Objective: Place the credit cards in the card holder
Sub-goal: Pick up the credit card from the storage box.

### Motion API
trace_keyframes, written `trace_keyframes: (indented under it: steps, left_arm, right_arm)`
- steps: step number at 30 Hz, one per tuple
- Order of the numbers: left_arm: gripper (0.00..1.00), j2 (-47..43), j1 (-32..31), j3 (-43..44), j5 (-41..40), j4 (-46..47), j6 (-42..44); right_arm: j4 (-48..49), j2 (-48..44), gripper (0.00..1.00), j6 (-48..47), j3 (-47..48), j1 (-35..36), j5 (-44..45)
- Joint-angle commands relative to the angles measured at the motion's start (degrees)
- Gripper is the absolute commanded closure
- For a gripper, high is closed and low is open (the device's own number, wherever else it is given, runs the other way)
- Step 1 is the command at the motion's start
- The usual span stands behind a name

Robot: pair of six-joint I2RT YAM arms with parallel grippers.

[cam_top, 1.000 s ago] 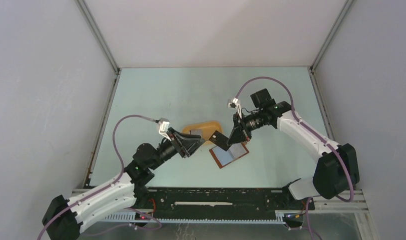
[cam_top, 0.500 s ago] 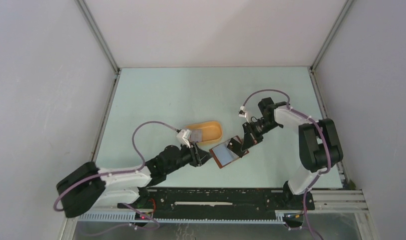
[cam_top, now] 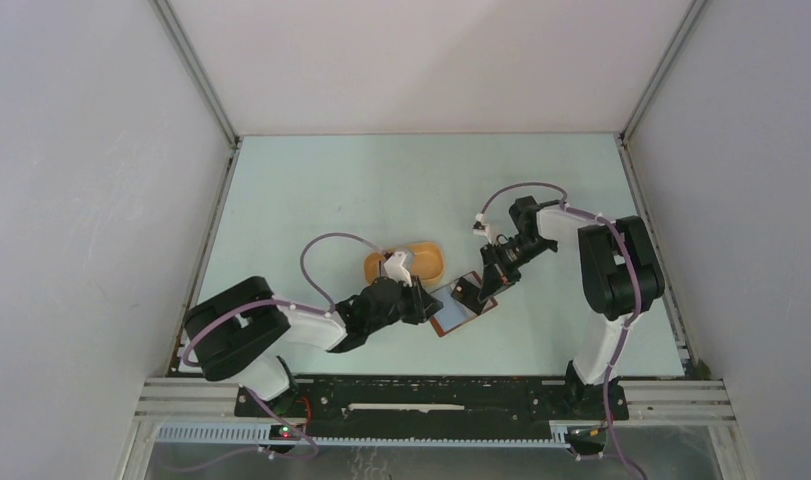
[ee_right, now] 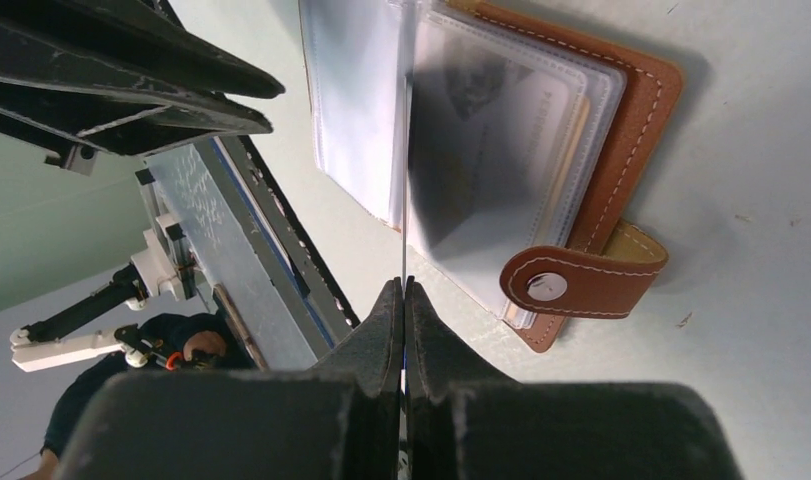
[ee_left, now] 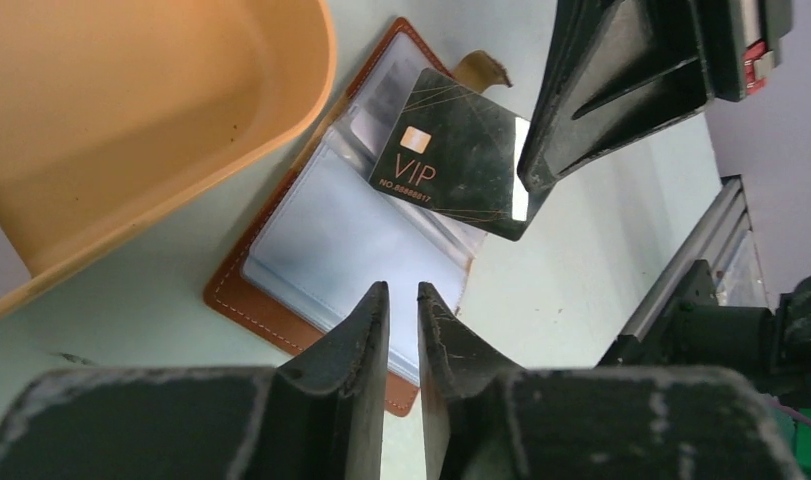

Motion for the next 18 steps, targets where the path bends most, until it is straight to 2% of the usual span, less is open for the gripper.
trace_keyframes:
  steps: [1,18]
  left_arm:
    - [0.8,3.3,-0.38,3.27,-1.7,2.4,-0.49]
    - [0.85,6.45,-0.37,3.11,-3.33,-1.01,-1.09]
  right_arm:
    - [-0.87,1.39,1.0,0.26,2.07,-0.22,-1.52]
    - [-3.83,5.27,1.0,-2.11,3.62,-0.62,-6.64]
